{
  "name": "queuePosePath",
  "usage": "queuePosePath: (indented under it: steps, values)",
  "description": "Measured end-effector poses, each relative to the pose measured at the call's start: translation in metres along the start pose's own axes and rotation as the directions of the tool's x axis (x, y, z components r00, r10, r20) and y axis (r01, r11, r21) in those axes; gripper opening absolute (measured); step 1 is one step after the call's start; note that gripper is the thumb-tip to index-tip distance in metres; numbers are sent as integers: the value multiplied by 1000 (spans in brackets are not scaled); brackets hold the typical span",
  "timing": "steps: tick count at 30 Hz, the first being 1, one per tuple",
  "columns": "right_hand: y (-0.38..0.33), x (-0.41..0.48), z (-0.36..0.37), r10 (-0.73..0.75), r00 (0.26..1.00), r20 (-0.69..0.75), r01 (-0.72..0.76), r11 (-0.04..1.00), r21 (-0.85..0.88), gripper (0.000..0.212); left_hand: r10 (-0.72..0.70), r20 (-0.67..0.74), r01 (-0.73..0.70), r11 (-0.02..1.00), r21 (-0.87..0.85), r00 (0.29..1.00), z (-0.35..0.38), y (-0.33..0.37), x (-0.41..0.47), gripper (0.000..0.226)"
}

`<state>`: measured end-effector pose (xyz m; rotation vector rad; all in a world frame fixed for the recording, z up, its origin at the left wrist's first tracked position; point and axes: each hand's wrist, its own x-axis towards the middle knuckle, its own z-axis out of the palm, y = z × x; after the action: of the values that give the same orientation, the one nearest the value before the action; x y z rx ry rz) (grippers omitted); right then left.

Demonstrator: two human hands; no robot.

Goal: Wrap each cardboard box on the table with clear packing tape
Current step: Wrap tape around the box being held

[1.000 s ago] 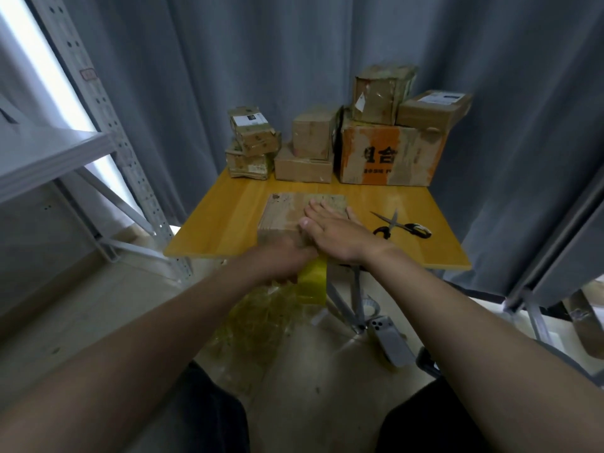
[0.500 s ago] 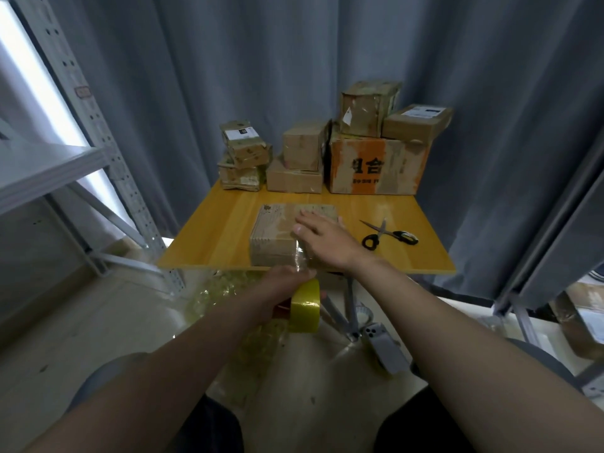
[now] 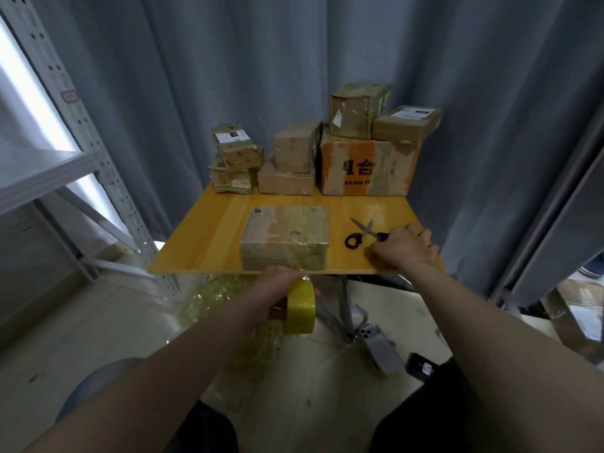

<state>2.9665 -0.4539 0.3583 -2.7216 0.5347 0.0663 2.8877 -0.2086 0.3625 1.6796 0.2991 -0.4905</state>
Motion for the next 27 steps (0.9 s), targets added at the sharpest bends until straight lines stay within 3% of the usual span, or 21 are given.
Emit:
queuePosePath:
  steps: [4, 6, 11, 16, 20, 23, 27]
  values:
    - [-7, -6, 5, -3, 988, -153, 5, 1000, 8, 85, -6, -3, 6, 1000, 3, 1000, -1, 0, -2, 31]
    - [-15, -3, 9, 26, 993, -115, -26, 1000, -2, 101, -16, 6, 16, 1000, 10, 1000, -3, 1, -4, 31]
    - [-34, 11, 21, 117, 992, -51, -113, 991, 73, 113, -20, 6, 19, 999, 35, 1000, -4, 6, -9, 30]
    - [-40, 18, 19, 121, 992, -31, -119, 991, 65, 102, -32, 26, 31, 999, 41, 999, -8, 5, -7, 32]
    - [-33, 19, 15, 24, 1000, 2, -24, 998, 60, 65, -26, 23, 25, 999, 44, 999, -12, 2, -6, 28]
    - [-20, 12, 15, -45, 997, -56, 44, 999, -20, 54, -13, 3, 12, 999, 35, 1000, -14, 0, -5, 27]
    - [-9, 8, 8, -160, 987, -29, 157, 984, -85, 43, 3, 11, -3, 1000, 0, 1000, -10, 2, -13, 22]
